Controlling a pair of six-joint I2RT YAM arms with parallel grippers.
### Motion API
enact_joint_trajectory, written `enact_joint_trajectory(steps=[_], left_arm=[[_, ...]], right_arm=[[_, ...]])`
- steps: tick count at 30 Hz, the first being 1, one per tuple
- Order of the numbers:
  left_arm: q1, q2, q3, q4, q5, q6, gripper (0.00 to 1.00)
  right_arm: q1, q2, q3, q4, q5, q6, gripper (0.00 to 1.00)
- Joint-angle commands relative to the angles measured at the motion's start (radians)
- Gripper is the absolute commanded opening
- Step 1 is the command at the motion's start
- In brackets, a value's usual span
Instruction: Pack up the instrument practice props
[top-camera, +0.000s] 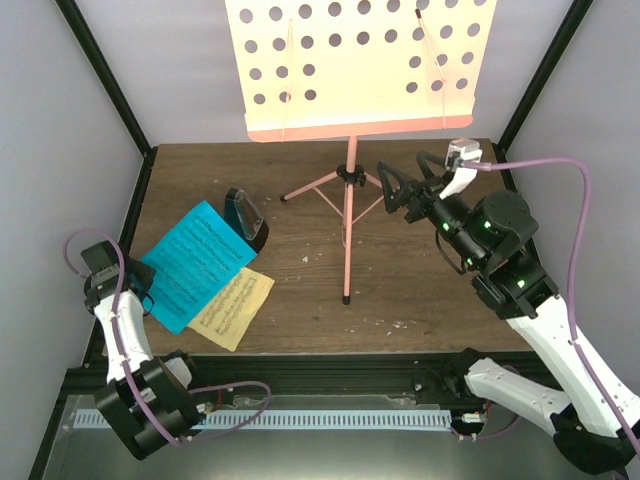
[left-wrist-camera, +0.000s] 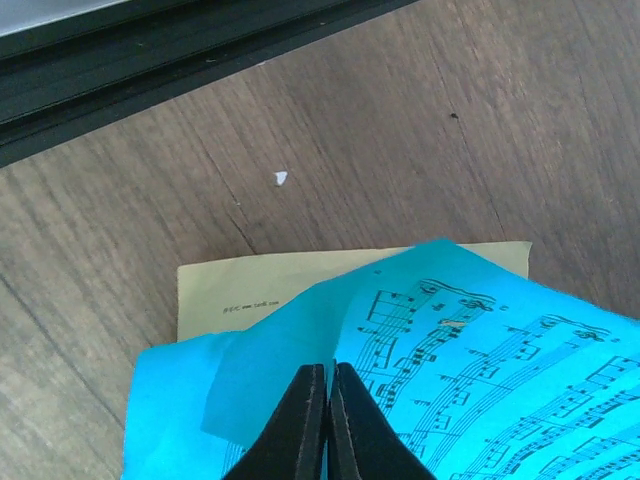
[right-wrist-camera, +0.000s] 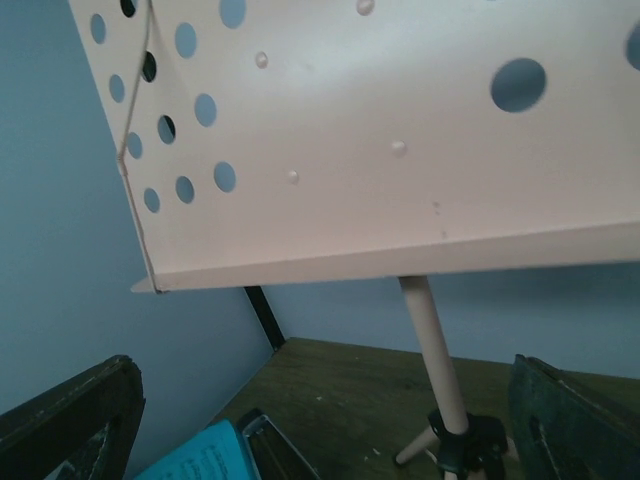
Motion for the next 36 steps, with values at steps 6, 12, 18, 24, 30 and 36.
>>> enact_joint_trajectory(steps=[6,12,18,24,30,36], left_arm=[[0.009,0.074,-0.014,0.095,0.047,0.063,0.39],[0.009,0.094,0.067,0.065,0.032,0.103,0.88],[-0.131,0.086,0.258,-0.003,-0.099,0.219,0.9],[-0.493,0.18,0.507,-0.086,-0.069,0.313,0.89],[-0.767,0.111,0.418,0.156,0.079,0.302,0.85],[-0.805,0.078,0.339,0.365,0.283,0.293,0.85]], right_arm=[[0.0,-0.125,-0.125,-0.097,0.104,0.059,1.0],[0.0,-0.163,-0.224,-0.118,0.122,0.104,1.0],[-0.002,-0.15,-0.347,-0.036,0.109,0.19,1.0],[-0.123,-0.136,-0.48,0.115,-0.135,0.232,1.0],[-0.24,-0.022,-0.524,0.21,-0.446,0.213,1.0],[-0.243,0.118,-0.566,0.344,-0.551,0.15,0.93]])
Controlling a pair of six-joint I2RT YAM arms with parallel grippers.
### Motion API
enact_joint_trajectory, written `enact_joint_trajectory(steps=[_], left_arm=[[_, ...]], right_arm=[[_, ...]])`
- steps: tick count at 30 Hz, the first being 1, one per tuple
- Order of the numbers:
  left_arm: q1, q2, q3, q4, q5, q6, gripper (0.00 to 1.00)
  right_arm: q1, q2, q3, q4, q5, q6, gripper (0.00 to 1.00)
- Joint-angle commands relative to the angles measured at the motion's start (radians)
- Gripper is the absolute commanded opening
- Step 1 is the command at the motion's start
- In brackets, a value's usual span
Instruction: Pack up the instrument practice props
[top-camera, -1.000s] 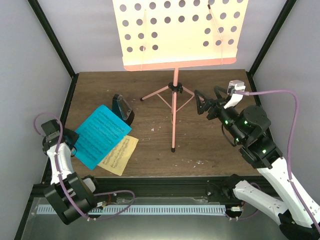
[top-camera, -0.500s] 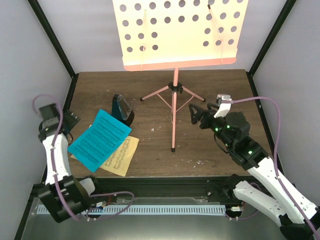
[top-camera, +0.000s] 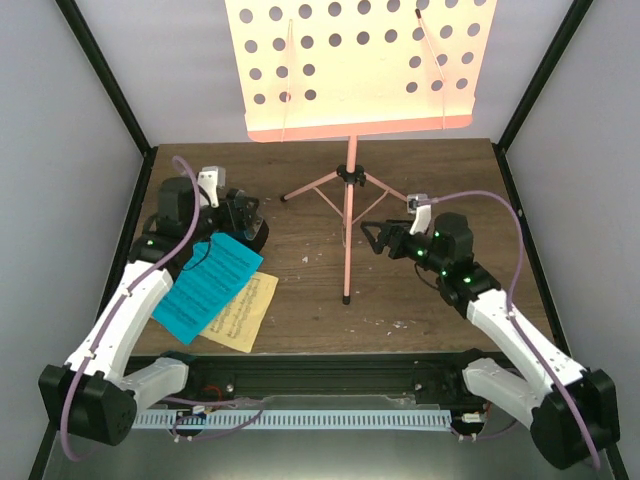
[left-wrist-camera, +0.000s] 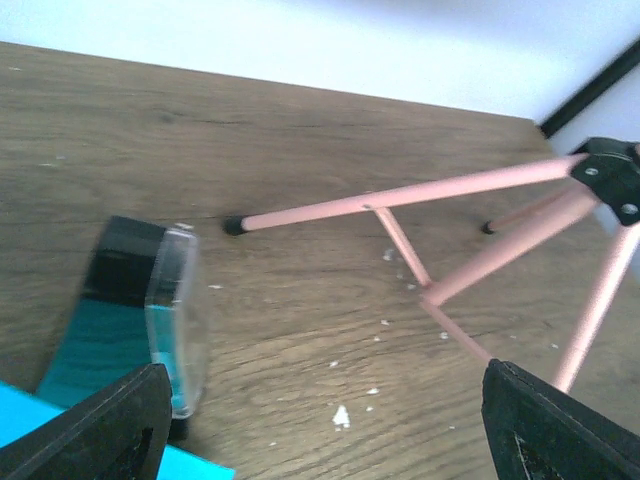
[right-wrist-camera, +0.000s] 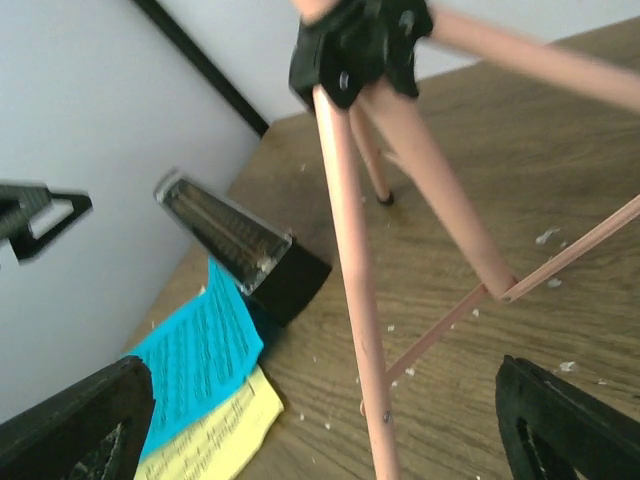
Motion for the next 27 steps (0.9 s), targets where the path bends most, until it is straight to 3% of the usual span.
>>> enact_joint_trajectory(steps=[1,8,18,27], left_arm=[[0.005,-0.056,-0.039,0.192,0.134,0.023,0.85],[0.004,-0.146,-0.086,0.144,0.068,0.117,0.85],[0.002,-0.129,-0.122,0.193,0.138,0.031,0.83],[0.003,-0.047,-0.064,0.137,0.202,0.109,0.83]], right_arm=[[-0.007,0.092,-0.024,0.16,-0.176,-0.049,0.91],[-0.007,0.263,0.016,0.216,-0.115,-0.055,0.74],[-0.006,0.468,0.133,0.33,-0.228,-0.106,0.72],[-0.018,0.55,0.164,0.396,-0.282,-0.143,0.65]])
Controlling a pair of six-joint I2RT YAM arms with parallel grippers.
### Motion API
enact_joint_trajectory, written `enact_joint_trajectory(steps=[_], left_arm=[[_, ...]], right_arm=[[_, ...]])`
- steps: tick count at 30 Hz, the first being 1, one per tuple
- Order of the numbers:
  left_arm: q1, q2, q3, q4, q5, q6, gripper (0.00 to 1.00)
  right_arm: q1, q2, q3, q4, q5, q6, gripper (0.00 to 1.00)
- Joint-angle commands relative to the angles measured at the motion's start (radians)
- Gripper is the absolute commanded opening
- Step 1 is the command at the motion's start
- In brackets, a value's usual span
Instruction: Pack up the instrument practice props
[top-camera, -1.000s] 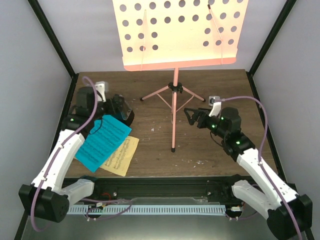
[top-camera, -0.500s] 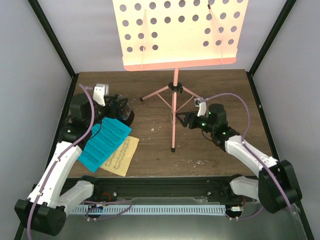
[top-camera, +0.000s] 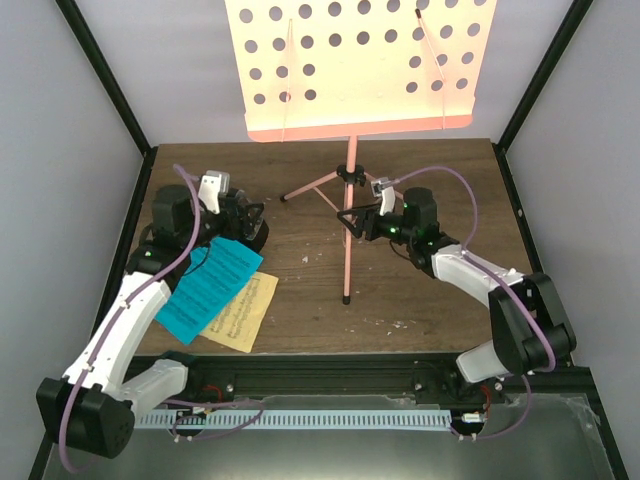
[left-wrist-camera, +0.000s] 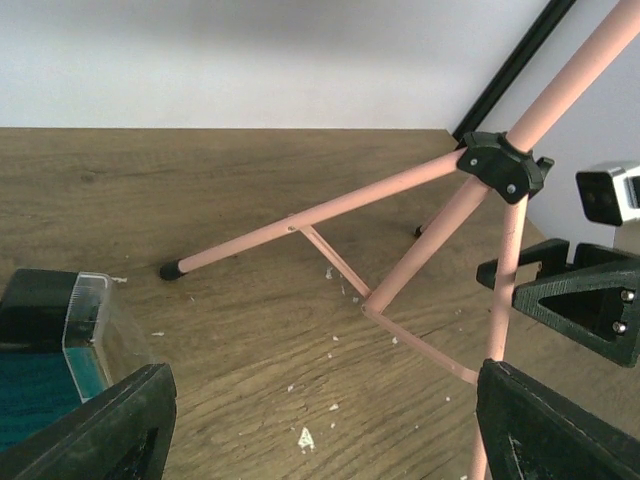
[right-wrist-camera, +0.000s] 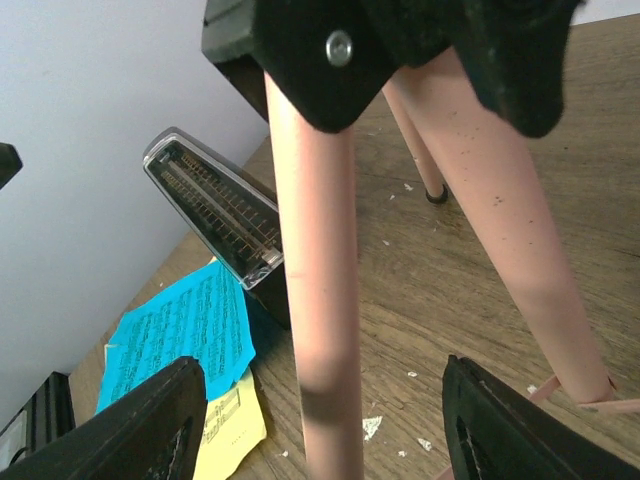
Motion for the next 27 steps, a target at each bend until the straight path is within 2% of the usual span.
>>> enact_joint_trajectory(steps=[1,4,9,11,15,19,22,27], left_arm=[[0.001,0.038,0.034,-0.005,0.064,0.026,0.83],[0.0,0.055,0.033,0.0,0.079,0.024,0.82],[-0.001,0.058,0.03,-0.002,0.056,0.036,0.82],[0.0,0.06,0.03,-0.004,0.049,0.041,0.82],[0.001,0.059,0.029,-0.005,0.04,0.046,0.82],[0.001,0.054,0.029,-0.005,0.042,0.045,0.82],[0.0,0.052,0.027,-0.004,0.043,0.042,0.81],[-0.001,0.051,0.025,-0.002,0.041,0.039,0.81]], right_arm=[[-0.017,0.035,0.024,0.09,-0.059,-0.031,0.65],[-0.018,0.056,0.01,0.175,-0.104,-0.02,0.59],[-0.02,0.071,-0.034,0.299,-0.15,0.009,0.43],[-0.021,0.079,-0.046,0.329,-0.156,0.017,0.4],[-0.023,0.093,-0.042,0.342,-0.156,0.016,0.21],[-0.023,0.053,-0.071,0.338,-0.113,0.004,0.07],[-0.022,-0.002,-0.099,0.286,-0.059,-0.018,0.01],[-0.002,-0.1,-0.154,0.187,0.098,0.0,0.01]])
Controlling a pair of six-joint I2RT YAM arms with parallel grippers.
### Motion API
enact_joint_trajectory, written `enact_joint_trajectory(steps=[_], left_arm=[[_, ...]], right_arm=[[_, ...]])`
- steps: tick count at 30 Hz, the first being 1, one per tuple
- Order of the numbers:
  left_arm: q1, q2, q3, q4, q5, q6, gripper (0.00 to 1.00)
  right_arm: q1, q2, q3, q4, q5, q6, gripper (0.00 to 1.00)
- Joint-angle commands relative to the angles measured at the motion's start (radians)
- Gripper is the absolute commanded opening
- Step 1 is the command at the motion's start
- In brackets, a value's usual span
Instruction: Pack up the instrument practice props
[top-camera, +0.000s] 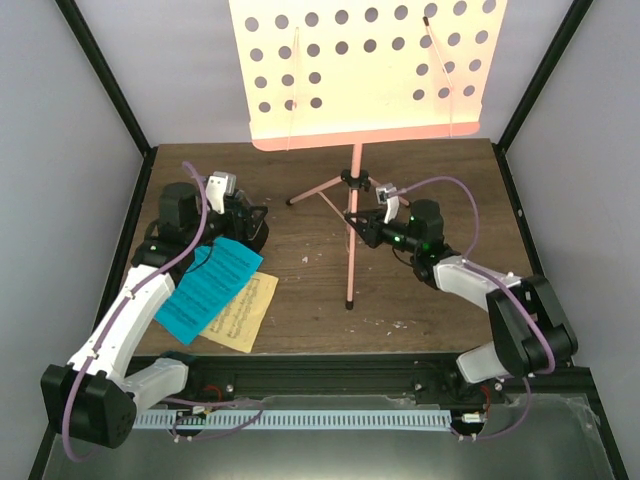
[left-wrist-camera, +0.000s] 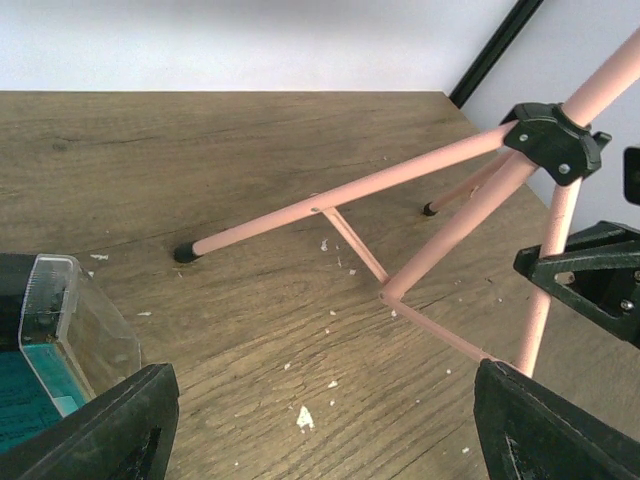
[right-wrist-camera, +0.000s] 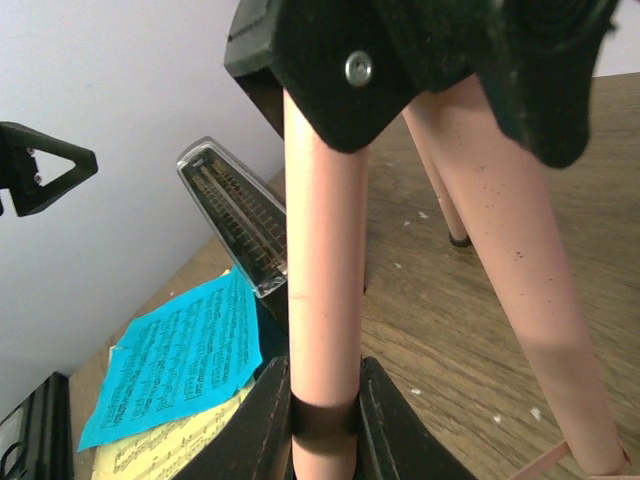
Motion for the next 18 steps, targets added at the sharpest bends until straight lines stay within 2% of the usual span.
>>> enact_joint_trajectory(steps=[1,9,15,18], left_arm=[[0.0,-0.013,0.016,0.009,0.002,0.009,0.81],[0.001,-0.014,0.014,0.007,-0.008,0.004,0.81],[0.0,-0.014,0.015,0.004,-0.017,0.002,0.81],[0.0,-0.013,0.015,0.002,-0.012,0.001,0.81]], right_arm=[[0.025,-0.108,-0.037,-0.077,0.198,0.012,0.01],[0.192,-0.194,-0.075,-0.128,0.525,0.183,0.01],[0.312,-0.165,-0.053,-0.093,0.674,0.301,0.01],[0.347,-0.128,-0.03,-0.083,0.693,0.305,0.01]])
